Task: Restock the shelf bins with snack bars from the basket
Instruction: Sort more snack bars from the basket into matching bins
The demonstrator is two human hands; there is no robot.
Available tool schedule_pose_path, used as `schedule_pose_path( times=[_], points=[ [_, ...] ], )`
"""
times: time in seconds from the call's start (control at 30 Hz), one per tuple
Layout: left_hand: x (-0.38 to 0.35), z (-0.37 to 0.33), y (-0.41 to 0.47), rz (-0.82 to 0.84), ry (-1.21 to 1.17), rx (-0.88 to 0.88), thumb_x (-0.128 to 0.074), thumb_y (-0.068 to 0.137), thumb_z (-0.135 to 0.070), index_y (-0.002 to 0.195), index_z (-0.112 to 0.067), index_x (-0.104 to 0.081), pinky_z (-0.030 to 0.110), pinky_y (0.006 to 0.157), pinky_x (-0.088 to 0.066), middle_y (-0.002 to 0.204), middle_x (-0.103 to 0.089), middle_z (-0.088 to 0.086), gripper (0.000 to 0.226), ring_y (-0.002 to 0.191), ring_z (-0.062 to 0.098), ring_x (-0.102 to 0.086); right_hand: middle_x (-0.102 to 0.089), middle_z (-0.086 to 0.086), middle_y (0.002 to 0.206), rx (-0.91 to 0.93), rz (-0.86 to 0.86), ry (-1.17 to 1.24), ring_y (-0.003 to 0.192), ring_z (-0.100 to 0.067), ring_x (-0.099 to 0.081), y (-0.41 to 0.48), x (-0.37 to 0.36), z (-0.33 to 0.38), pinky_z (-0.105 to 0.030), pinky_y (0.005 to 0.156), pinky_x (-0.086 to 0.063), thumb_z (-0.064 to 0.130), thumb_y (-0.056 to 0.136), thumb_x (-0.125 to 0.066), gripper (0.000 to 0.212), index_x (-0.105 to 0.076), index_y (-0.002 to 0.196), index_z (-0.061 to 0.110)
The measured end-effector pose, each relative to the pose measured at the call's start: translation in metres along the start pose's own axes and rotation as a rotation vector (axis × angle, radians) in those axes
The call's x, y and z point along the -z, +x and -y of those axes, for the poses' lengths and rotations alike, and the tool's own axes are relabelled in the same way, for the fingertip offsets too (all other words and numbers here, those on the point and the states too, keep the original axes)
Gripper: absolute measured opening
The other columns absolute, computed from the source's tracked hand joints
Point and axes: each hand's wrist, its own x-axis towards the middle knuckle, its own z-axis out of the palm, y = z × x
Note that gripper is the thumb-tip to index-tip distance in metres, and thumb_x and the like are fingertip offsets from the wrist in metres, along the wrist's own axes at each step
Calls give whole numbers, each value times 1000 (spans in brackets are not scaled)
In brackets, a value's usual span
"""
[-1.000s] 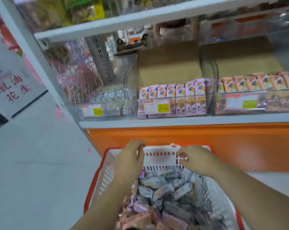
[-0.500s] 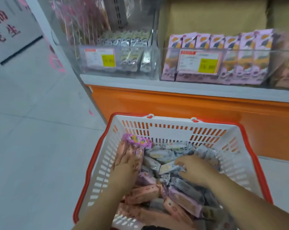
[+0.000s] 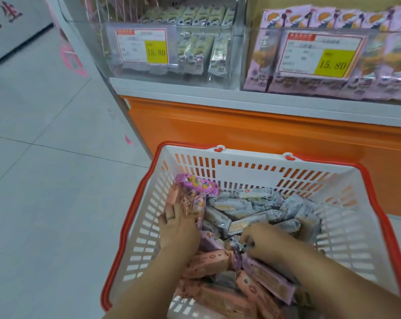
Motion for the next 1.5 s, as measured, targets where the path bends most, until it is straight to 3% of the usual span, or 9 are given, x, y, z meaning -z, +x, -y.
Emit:
schedule_pose_path(
  times=[0.27, 0.6, 0.73, 0.83, 0.97, 1.13, 1.27, 1.4, 1.5],
  points=[
    [-2, -27, 19, 120, -101, 102, -35, 99, -33, 148, -11, -21, 69, 108, -7, 158, 11, 8, 56, 142, 37, 21, -60, -3, 118, -3, -47, 54, 97, -21, -61, 0, -5, -8, -38, 84, -53, 20, 91, -55, 29, -60, 120, 23],
    [-6, -30, 12, 2, -136, -82, -41, 97, -35, 150, -21, -16, 71, 107, 2, 156, -14, 3, 60, 146, 25, 6, -51, 6, 79, 30, -112, 85, 70, -15, -51, -8, -1, -10, -24, 56, -38, 22, 90, -57, 10, -61, 99, 26],
    [-6, -30, 13, -3, -131, 38, -37, 98, -28, 152, -19, -3, 66, 108, 6, 160, -8, 0, 64, 146, 30, 4, -59, 1, 94, 23, -81, 90, 85, -20, -59, -9, -1, -9, -30, 68, -47, 20, 88, -57, 33, -57, 121, 20],
    [-1, -35, 17, 21, -174, 46, -43, 95, -35, 149, -19, -15, 67, 110, 4, 155, -26, 3, 62, 145, 30, 0, -61, -4, 109, 6, -67, 102, 94, -22, -60, -11, -1, -11, -35, 80, -51, 20, 88, -57, 36, -57, 124, 20],
    [-1, -34, 13, 27, -346, 60, -51, 88, -40, 143, -25, -29, 67, 106, 12, 146, -41, 0, 60, 146, 24, 6, -59, -2, 87, 22, -90, 123, 73, -18, -52, -8, -1, -12, -27, 60, -39, 18, 87, -57, 22, -61, 108, 20],
    [18, -35, 3, -112, -506, -4, -56, 88, -43, 139, -33, -41, 56, 112, 11, 145, -42, -7, 53, 139, 14, -29, -59, -3, 125, 3, -168, 300, 110, -17, -57, -16, 20, -4, -31, 95, -47, 24, 92, -59, 37, -55, 128, 18],
    [53, -24, -16, -242, -772, -191, -60, 89, -31, 132, -27, -53, 29, 100, -37, 138, -50, 0, 44, 116, 13, -50, -57, -6, 131, -13, -326, 537, 115, -21, -56, -42, 56, 13, -32, 99, -44, 28, 93, -59, 39, -55, 129, 14],
    [103, -21, -44, -333, -900, -370, -64, 87, -23, 133, -28, -53, 20, 96, -35, 135, -50, 0, 48, 123, 13, -47, -68, -4, 106, 15, -407, 921, 88, -17, -67, -81, 86, 27, -28, 76, -56, 33, 93, -59, 37, -60, 121, 10],
    [145, -28, -71, -457, -930, -485, -67, 87, -20, 131, -23, -55, 2, 80, -29, 113, -50, -9, 45, 94, -14, -44, -68, -8, 101, 92, -435, 1237, 81, -20, -68, -121, 103, 42, -28, 72, -57, 32, 92, -60, 33, -59, 116, 9]
  ],
)
